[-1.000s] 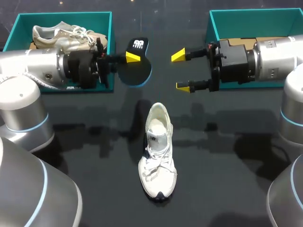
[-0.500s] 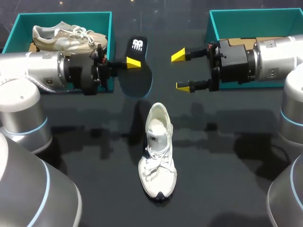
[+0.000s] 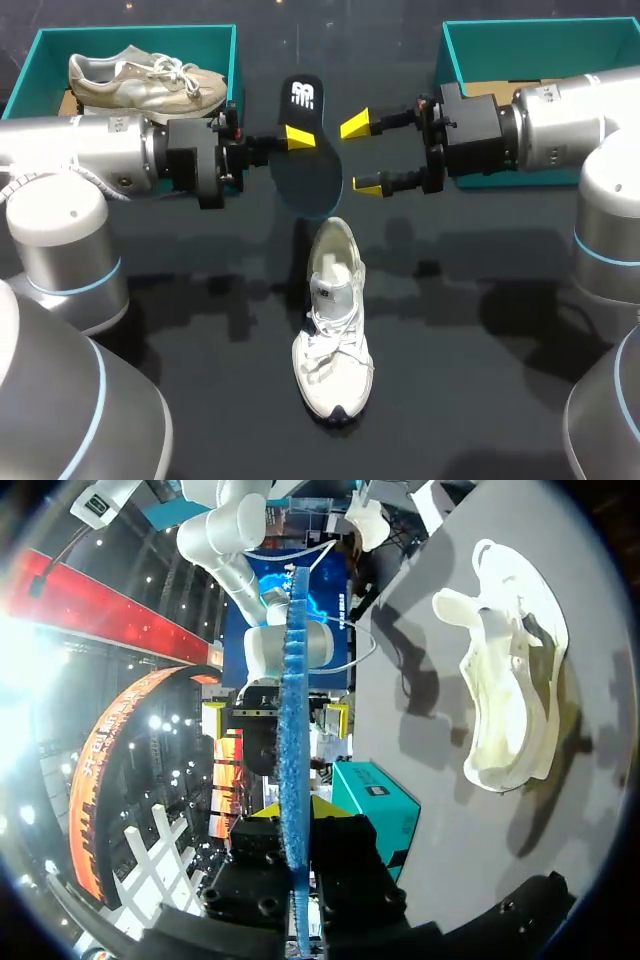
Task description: Take the shoe out of the shoebox, open the shoe tongue, remove and reinsert the insole, then place the shoe into the shoebox
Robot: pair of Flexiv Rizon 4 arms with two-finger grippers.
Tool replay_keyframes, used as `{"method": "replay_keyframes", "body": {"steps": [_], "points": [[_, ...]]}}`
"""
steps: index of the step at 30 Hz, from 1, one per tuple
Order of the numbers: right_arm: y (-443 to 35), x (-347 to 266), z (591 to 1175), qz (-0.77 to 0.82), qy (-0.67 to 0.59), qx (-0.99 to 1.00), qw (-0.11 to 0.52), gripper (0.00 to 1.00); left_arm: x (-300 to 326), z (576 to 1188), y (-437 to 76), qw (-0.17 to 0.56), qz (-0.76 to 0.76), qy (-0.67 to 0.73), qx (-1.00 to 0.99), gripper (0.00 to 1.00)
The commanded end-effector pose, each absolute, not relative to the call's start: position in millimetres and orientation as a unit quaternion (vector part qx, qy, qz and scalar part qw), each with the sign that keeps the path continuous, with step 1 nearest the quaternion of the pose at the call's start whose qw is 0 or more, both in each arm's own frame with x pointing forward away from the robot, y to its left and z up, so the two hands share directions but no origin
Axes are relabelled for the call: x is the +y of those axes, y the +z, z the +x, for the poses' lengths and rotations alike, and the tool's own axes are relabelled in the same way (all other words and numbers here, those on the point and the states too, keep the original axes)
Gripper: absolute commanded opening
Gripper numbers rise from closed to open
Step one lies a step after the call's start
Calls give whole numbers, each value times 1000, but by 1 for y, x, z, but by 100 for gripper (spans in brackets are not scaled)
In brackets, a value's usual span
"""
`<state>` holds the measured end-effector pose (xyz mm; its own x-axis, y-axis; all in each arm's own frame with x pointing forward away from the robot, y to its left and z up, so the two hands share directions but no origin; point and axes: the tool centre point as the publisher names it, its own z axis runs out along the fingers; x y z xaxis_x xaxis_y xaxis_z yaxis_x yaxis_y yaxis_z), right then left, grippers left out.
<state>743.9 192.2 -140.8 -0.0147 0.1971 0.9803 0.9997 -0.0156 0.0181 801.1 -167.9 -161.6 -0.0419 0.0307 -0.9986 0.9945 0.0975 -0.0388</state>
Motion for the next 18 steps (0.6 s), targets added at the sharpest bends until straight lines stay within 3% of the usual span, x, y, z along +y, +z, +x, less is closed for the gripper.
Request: {"method": "replay_keyframes", "body": {"steps": [1,4,5,18], "points": [[-142,198,745,-546,-455,-549,441,95,-181,810,-164,505,473,-478,541,0],[-142,201,745,-543,-454,-552,442,58,-186,812,-164,505,472,-480,539,0],[-143,202,745,-542,-454,-552,442,51,-187,813,-164,505,473,-481,539,0],[-142,213,744,-528,-453,-558,452,43,-200,817,-165,513,471,-484,530,0]]}}
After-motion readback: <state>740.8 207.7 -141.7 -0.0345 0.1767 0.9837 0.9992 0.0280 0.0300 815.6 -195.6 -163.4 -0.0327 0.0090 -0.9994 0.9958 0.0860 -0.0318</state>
